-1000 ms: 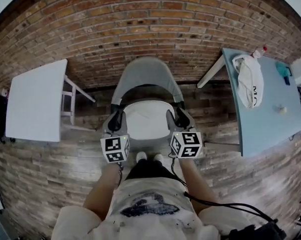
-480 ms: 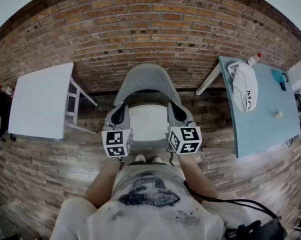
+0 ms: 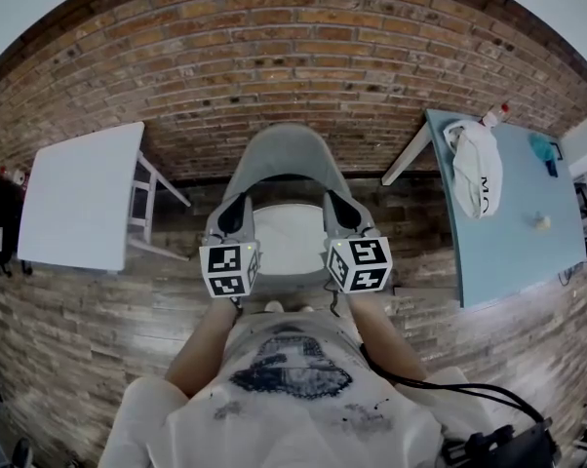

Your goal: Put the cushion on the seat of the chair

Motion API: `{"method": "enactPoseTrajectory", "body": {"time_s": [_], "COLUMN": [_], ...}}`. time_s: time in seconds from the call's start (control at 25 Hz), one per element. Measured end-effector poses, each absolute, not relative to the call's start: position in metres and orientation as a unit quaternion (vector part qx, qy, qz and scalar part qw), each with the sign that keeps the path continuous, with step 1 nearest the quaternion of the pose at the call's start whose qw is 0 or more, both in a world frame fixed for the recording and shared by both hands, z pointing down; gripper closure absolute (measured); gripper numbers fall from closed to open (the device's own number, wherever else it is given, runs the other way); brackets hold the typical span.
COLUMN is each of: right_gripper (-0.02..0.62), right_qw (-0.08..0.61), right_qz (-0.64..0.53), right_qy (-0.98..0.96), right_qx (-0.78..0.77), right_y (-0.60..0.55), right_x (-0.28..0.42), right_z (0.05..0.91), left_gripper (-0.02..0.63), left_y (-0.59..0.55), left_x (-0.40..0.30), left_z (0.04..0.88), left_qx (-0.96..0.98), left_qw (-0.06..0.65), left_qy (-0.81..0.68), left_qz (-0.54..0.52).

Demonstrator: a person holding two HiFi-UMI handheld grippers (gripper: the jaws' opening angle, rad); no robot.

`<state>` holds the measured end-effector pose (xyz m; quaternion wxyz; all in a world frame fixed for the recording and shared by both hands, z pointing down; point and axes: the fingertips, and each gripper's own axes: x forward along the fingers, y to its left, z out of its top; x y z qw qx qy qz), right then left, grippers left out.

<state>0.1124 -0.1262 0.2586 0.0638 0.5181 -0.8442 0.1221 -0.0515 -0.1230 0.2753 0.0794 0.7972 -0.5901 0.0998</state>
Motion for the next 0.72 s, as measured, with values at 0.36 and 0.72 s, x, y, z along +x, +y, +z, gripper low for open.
{"method": "enactPoseTrajectory", "body": {"time_s": [0.36,0.72], "right_gripper": [0.597,0.597], "right_qw": [0.068,0.072], "right_qz": [0.127,0.130], "right_qy": [-0.843,-0.843], "right_qx": [0.518,0.517], "right_y": [-0.1305,-0.1298], "right_x": [0.1139,0.1130], "right_z": [0.2634,0.2674], "left_gripper": [0.614,0.614], "left_y": [-0.1266,-0.1257], "left_x": [-0.0466,-0.0487], "left_z": [0.2797,0.2801], "left_qx": [0.799,0.798], "left_qw": [0.081,0.077], "left_qy": [-0.586,-0.588], "left_qz": [0.105,0.105]}}
